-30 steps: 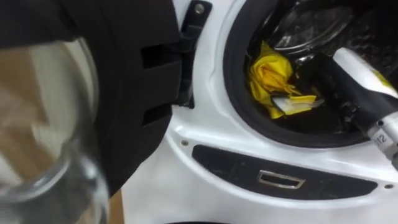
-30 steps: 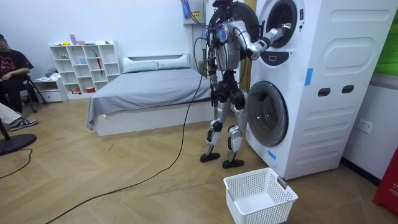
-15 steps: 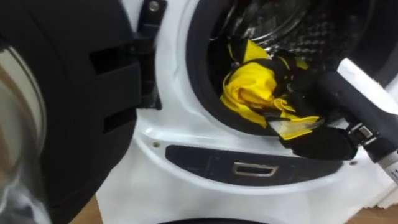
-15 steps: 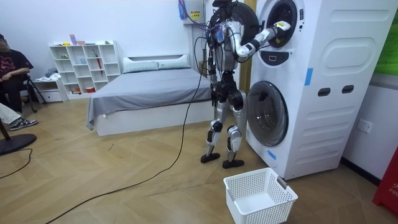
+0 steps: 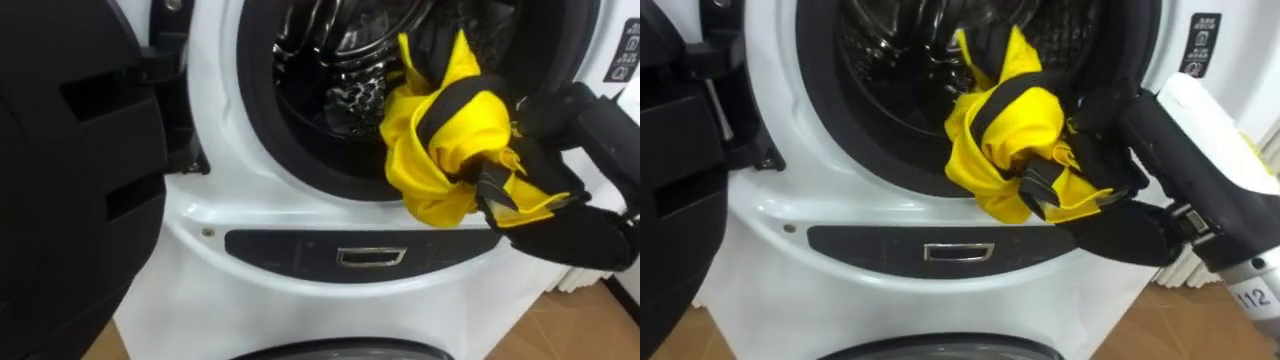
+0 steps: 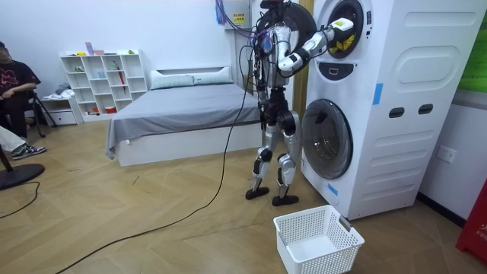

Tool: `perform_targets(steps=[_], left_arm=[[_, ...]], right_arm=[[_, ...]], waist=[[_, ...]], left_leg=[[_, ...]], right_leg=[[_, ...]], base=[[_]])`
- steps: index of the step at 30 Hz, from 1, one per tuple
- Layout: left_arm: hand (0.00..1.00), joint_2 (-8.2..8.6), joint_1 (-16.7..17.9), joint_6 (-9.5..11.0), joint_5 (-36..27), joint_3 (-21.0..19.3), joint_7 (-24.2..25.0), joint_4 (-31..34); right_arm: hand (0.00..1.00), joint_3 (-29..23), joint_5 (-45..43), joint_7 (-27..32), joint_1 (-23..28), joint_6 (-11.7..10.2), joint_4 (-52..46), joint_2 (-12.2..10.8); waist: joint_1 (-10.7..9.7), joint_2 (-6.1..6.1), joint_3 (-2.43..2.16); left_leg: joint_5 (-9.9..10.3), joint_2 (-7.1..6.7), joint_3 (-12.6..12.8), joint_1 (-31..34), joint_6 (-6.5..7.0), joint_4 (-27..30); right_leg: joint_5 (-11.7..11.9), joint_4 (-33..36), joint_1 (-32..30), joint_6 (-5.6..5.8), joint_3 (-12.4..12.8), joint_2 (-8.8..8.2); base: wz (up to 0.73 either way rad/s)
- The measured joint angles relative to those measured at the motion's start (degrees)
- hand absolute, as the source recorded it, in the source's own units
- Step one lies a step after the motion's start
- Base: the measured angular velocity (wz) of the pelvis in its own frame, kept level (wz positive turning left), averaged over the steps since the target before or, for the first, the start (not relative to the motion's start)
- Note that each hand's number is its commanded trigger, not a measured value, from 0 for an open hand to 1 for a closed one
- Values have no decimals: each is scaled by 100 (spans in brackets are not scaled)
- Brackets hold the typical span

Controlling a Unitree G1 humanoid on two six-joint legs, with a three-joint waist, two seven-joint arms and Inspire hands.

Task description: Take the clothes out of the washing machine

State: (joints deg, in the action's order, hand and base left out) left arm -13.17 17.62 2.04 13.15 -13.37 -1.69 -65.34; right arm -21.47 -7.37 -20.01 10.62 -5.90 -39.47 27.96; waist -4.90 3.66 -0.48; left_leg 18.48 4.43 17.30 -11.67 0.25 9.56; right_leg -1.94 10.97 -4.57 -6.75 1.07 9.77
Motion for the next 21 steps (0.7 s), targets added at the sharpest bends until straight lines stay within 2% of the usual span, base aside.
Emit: perform_targets(steps=[4,8,11,14,16,17,19,20,21], left_arm=[[0,2,37,11,26,-131,-2,5],[0,-2,63,11,27,-237,-29,4],[0,-1,74,9,27,-237,-39,1],[0,-3,76,-6,39,-238,-61,1],[0,-16,85,-9,53,-236,-79,1],[0,-18,89,-9,53,-236,-95,0],[0,-63,96,-33,53,-236,-165,6],[0,-74,93,-38,53,-236,-173,7],[0,-91,109,-60,52,-235,-189,4]], right_arm=[[100,-254,126,134,348,-102,-7,1],[100,-548,115,276,529,-103,48,0],[100,-701,121,391,771,-100,73,-55],[100,-731,56,549,945,-45,114,-106],[100,-924,-130,686,1149,-7,294,-102],[100,-938,-201,747,1160,50,365,-103],[100,-994,-521,920,1237,315,636,-102],[100,-1026,-580,948,1271,356,679,-103],[100,-1084,-675,1002,1317,435,772,-104]], waist=[[1,11,-7],[-10,19,-13],[-116,43,-21],[-179,56,-28],[-309,79,-42],[-325,78,-43],[-446,98,-50],[-453,105,-55],[-484,65,-50]], left_leg=[[11,15,106,4,-20,-2],[27,8,274,-16,-48,7],[34,29,385,-47,-61,9],[56,76,625,-88,-97,22],[56,99,804,-95,-107,16],[58,103,869,-102,-109,16],[70,110,1109,-74,-89,0],[69,118,1194,-62,-89,-1],[61,192,1381,-24,-97,5]], right_leg=[[25,-13,-33,-20,95,49],[81,-29,-55,-36,269,127],[112,-31,-56,-41,373,170],[153,-53,-55,23,600,262],[230,-121,-52,39,974,390],[252,-121,-56,40,1051,416],[344,-146,-135,148,1339,516],[377,-160,-156,196,1428,548],[439,-212,-177,326,1507,590]], base=[[-12],[-24],[-23],[-38],[-30],[-43],[-51],[-62],[-65]])
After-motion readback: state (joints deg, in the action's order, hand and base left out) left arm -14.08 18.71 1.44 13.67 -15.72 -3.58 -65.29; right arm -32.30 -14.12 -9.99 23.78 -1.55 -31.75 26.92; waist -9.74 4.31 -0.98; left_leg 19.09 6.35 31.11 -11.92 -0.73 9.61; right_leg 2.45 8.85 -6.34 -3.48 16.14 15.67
